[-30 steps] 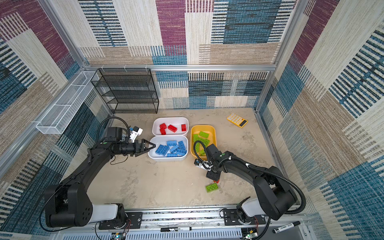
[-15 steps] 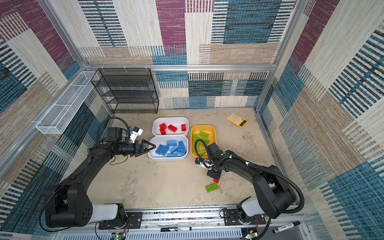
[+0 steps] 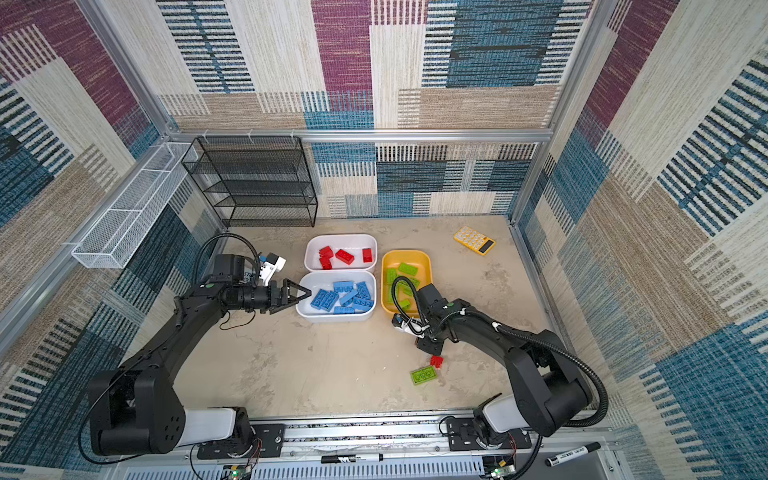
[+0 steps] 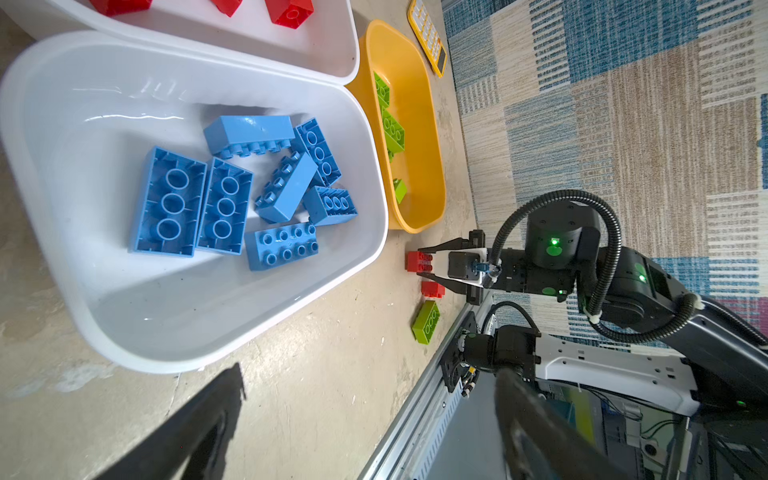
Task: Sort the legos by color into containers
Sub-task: 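Move the right gripper to the pile and grasp a red brick, then carry the red brick into the farther white box and release it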
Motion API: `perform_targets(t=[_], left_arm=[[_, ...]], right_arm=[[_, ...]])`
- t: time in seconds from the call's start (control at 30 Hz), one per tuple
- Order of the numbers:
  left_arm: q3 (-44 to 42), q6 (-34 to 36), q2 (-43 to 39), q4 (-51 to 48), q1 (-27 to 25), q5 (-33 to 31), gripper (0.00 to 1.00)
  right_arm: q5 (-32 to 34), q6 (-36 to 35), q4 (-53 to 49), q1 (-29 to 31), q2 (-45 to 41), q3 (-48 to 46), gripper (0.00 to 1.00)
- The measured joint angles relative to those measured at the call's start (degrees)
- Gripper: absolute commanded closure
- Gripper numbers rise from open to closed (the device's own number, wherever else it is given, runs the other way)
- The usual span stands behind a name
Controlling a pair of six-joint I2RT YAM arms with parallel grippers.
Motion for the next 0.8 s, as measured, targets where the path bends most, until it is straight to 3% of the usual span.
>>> perform_targets(t=[0.4,0.57,0.8], left_arm=[[3.4,0.0,0.0,-0.5,0.0,-0.2,0.04],[5.8,-0.2,0.4,-0.4,0.0,-0.9,0.04],[7.1,-1.9,0.6,0.5,0.0,-1.5,0.04]], right_arm=[[-12.0,5.8,-0.6,0.0,-7.1,10.7,0.67],[-14.5,8.0,2.1,0.0,1.4,21.9,0.68],[-16.9,7.4,5.9,-0.1,20.7,40.3,0.68]])
